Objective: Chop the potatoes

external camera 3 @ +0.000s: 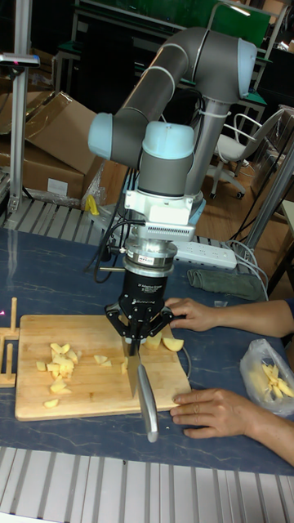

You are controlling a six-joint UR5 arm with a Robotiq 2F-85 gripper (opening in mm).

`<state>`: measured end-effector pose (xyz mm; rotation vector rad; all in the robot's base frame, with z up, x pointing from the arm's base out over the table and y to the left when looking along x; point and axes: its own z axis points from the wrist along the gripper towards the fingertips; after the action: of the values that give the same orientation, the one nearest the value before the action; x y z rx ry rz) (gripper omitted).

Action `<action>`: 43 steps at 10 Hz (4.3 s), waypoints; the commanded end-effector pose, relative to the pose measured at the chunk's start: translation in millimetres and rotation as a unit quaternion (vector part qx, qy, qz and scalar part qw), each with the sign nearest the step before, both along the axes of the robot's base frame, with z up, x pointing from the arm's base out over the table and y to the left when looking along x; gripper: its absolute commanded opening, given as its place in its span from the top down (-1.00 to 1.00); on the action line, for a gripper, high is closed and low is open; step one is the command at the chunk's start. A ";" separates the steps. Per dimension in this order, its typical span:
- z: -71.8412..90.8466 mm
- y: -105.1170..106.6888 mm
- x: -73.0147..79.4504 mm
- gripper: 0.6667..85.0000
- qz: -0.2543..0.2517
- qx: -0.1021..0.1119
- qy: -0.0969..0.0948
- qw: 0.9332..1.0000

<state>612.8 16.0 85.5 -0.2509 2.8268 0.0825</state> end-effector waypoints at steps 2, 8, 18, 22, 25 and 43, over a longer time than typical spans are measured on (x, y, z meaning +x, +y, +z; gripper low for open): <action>-0.8 -0.5 0.5 0.99 -0.003 0.005 -0.003 1.000; -4.3 -1.2 2.6 0.99 -0.004 0.004 -0.006 1.000; 5.4 1.4 -0.9 0.99 0.000 0.012 0.000 1.000; 6.3 5.5 -2.4 0.99 -0.003 0.015 0.001 1.000; 2.8 5.3 -2.4 0.99 -0.004 0.012 0.001 1.000; -25.2 2.9 7.7 0.99 -0.006 -0.004 -0.031 0.999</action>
<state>617.2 19.3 66.2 -0.2432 2.7890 0.0627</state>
